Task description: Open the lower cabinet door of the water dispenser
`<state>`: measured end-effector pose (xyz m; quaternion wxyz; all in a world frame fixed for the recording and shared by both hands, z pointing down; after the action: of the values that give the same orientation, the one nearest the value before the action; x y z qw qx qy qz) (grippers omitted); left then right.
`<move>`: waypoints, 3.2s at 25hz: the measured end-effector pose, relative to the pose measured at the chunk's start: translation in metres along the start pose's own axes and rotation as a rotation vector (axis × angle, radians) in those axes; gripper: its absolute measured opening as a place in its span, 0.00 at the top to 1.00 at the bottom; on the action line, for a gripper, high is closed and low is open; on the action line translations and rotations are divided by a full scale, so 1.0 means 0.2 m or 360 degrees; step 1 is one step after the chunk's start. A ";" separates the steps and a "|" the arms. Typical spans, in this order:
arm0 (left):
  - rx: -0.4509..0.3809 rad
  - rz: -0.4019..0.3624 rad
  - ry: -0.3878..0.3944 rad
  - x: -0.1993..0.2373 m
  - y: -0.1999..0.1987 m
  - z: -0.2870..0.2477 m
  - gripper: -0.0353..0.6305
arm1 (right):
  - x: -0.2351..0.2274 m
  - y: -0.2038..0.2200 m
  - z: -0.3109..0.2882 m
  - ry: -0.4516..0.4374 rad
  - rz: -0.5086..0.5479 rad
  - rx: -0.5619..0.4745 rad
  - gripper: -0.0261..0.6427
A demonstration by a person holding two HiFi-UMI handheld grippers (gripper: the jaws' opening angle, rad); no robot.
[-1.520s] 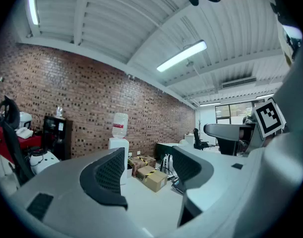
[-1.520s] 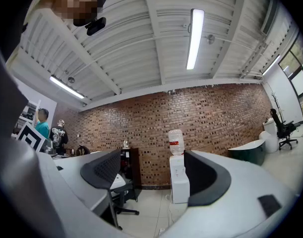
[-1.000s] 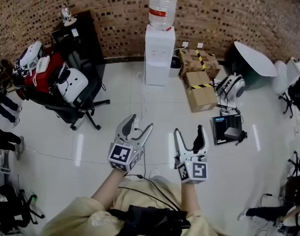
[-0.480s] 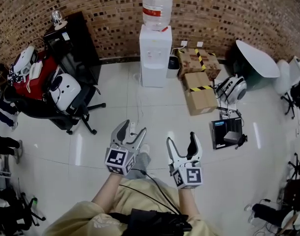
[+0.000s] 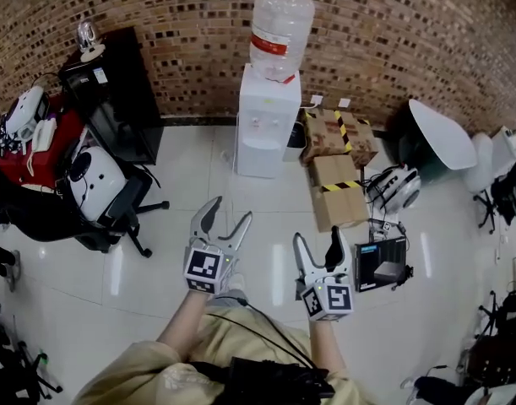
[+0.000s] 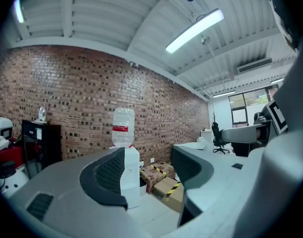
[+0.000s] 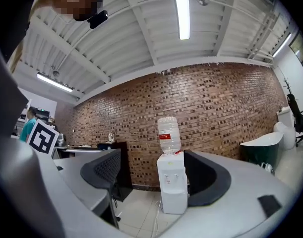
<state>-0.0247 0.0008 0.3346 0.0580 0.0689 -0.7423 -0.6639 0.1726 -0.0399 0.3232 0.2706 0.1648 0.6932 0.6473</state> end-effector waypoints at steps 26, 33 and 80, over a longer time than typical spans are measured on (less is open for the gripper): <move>0.0338 0.0353 -0.0264 0.56 0.64 -1.54 0.54 | -1.00 0.91 -1.72 -0.0253 0.0091 0.0520 0.34; 0.0461 0.0303 -0.0278 0.68 1.20 -1.86 0.54 | -1.21 1.71 -2.24 -0.0362 0.0169 0.0748 0.34; 0.0545 0.0526 -0.0643 1.09 2.33 -1.30 0.54 | 0.08 3.64 -2.21 -0.1246 0.0280 0.1428 0.63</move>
<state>-0.2049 -0.2415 0.8263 0.0040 -0.1774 -0.8410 -0.5112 -0.1885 -0.3094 1.0450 0.3551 0.5457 0.7314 0.2027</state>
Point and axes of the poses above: the fingertips, and each gripper's own axes: z backward along the fingers, x to its left, y out of its underside, the point moved 1 cm from there along z, backward along the fingers, and after that the axes turned 4 degrees about y, right-handed, at the moved point
